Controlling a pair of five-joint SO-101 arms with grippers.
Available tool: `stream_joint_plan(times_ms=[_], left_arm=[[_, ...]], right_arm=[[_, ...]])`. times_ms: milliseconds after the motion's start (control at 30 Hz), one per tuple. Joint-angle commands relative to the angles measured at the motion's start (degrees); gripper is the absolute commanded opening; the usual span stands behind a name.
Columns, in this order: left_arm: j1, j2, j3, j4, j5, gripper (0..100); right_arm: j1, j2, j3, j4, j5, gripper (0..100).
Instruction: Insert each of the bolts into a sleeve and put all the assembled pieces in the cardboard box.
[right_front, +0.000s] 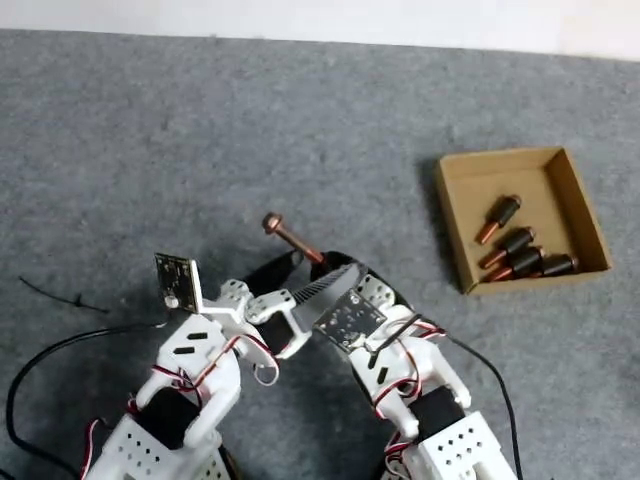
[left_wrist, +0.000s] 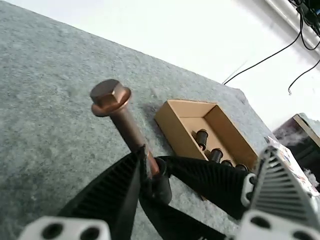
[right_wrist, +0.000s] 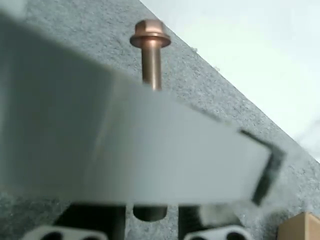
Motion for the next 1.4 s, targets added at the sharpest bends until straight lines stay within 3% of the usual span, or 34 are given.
stream_joint_plan(times_ms=[0,200,367,700,900,1133,1367], left_arm=[[0.7,-0.7,1.1,-1.2,-0.5,33],[0.5,-0.7,1.1,2.8,-0.5,33],[-4.8,-0.6,1.1,4.7,-0.4,33],[-5.5,-0.4,1.1,2.3,-0.3,33],[-5.8,4.1,1.3,-3.7,-0.4,33],[-5.7,18.9,1.3,-17.7,-0.5,33],[-5.9,31.4,-5.4,-19.1,-0.5,33]], right_arm=[[0.6,-1.1,7.5,-2.5,0.7,0.5],[0.7,-1.1,7.5,-2.5,0.7,0.5],[0.7,-1.1,7.5,-2.5,0.7,0.5],[0.7,-1.1,7.6,-2.4,0.7,0.5],[0.7,-1.1,7.7,-2.4,0.7,0.5],[0.7,-1.1,7.7,-2.4,0.7,0.5],[0.7,-1.1,7.7,-2.4,0.7,0.5]])
